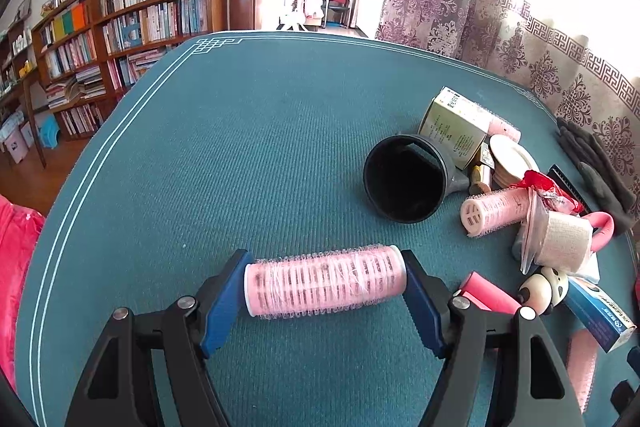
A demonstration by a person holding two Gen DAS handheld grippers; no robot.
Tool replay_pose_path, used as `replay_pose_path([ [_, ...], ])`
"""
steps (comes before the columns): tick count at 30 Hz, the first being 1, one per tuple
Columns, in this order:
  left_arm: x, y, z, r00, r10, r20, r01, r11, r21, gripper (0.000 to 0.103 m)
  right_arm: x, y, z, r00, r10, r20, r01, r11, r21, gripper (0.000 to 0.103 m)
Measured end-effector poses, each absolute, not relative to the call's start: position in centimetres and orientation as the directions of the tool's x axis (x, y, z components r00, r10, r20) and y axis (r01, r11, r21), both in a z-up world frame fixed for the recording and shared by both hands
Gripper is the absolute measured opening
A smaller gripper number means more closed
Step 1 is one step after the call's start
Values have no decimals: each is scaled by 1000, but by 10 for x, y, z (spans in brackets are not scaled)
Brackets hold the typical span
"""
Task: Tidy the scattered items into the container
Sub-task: 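Close the left gripper on the pink hair roller while the right gripper grasps the medicine box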
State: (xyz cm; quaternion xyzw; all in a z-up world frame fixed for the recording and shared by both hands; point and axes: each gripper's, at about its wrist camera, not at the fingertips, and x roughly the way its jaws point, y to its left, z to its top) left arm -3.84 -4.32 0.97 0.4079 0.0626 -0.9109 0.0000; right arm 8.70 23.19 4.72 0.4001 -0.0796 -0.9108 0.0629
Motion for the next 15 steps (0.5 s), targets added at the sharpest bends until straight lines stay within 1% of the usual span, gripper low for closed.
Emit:
replay_pose_path([
  [3,-38,-43,10,-667,50,-743,52,-992,-114,75,78,220,71,-710,-209,-672,91,-974,207,103],
  [7,-38,-42,10,-667,51,-743,53,-992,-115,75,54,193,81,-728,-178,-662,107,-983,147,103],
  [11,-38,-42,9,-667,52,-743,53,-992,-116,75,27,177,66,-689,-164,-706,94,-986,138,103],
  [13,-38,-42,9,-667,51,-743,53,-992,-116,75,19,172,56,-676,-125,-726,72,-992,104,102],
  [14,-38,-42,9,-667,51,-743,53,-992,-116,75,16,173,50,-668,-108,-736,61,-994,91,101],
  [15,-38,-42,9,-667,51,-743,53,-992,-115,75,13,173,45,-660,-97,-745,50,-995,84,96],
])
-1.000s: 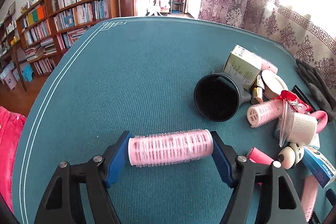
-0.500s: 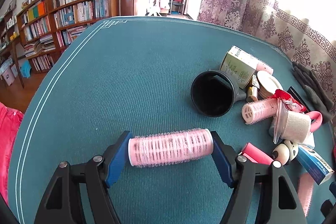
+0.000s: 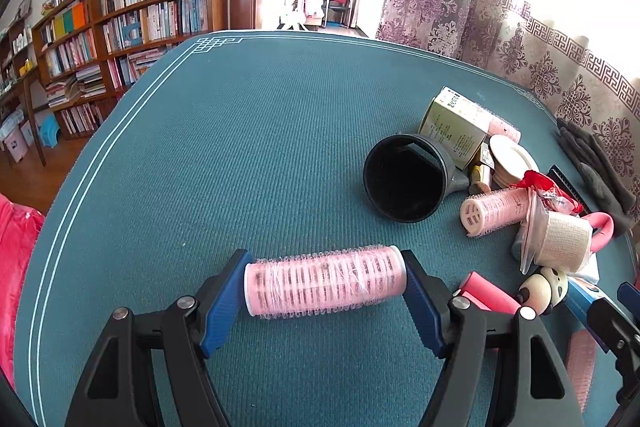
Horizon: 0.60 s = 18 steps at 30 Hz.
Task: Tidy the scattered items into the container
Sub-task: 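Close the left gripper on the pink hair roller while the right gripper grasps the medicine box, then carry the medicine box and pink roller to the red tin with both grippers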
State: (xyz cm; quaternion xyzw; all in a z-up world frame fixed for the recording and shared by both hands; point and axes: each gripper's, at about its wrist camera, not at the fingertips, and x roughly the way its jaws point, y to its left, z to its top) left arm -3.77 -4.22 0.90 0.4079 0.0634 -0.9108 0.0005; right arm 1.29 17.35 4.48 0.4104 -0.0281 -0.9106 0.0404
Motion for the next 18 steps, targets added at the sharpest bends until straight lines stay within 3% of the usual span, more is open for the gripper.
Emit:
replay_pose_path([
  [1,-38,-43,9,-665,50,-745,52,-992,-113,75,11,174,40,-650,-95,-754,45,-995,86,92],
  [3,-38,-43,8,-665,51,-745,51,-992,-113,75,7,180,31,-624,-123,-772,45,-992,122,59],
  [18,-35,-42,12,-675,69,-735,47,-990,-137,75,57,209,56,-725,-135,-676,36,-987,158,58],
])
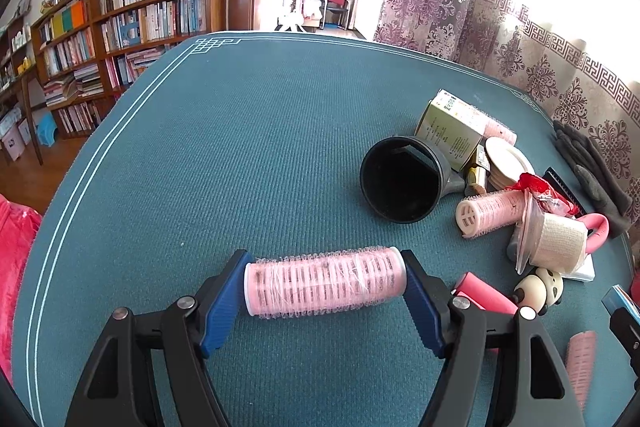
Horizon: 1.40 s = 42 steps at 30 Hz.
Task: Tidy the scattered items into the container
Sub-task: 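Carry the medicine box and pink roller to the red tin with both grippers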
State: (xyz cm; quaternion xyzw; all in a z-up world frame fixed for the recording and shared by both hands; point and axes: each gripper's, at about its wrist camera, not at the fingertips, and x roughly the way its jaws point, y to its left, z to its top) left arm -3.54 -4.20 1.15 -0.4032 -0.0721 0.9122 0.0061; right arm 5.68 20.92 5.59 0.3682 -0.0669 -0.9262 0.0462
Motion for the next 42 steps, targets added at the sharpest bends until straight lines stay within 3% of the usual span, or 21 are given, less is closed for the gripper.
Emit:
replay_pose_path([
  [14,-14,-16,40,-720,114,-684,-31,-991,-132,75,119,267,80,-804,-4,-595,-68,-993,99,58],
  [27,23,75,74,-695,282,-661,-245,-958,-152,75,164,361,107,-855,197,-480,-288,-950,122,58],
  [42,57,209,102,-604,452,-657,-499,-857,-131,75,201,467,98,-786,364,-500,-496,-854,158,58],
])
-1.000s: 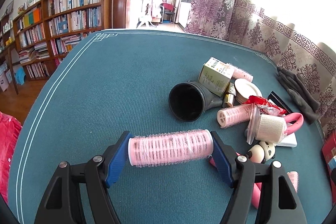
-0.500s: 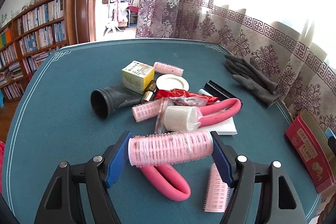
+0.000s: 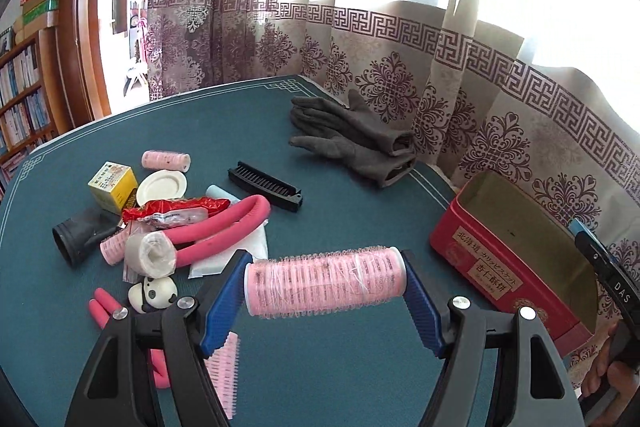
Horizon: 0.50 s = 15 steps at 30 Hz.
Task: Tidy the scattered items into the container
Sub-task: 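Carry the medicine box and pink roller to the red tin with both grippers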
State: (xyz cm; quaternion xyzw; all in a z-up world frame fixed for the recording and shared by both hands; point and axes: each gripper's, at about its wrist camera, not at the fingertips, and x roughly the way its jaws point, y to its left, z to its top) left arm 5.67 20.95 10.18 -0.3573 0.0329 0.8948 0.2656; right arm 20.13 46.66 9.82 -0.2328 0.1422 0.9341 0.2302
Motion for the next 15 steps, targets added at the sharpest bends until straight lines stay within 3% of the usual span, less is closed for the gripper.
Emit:
replay_pose_path([
  [15,78,304,131,-529,566,-633,-660,-743,-112,75,201,487,88,-762,403,-507,-538,-829,149,59],
])
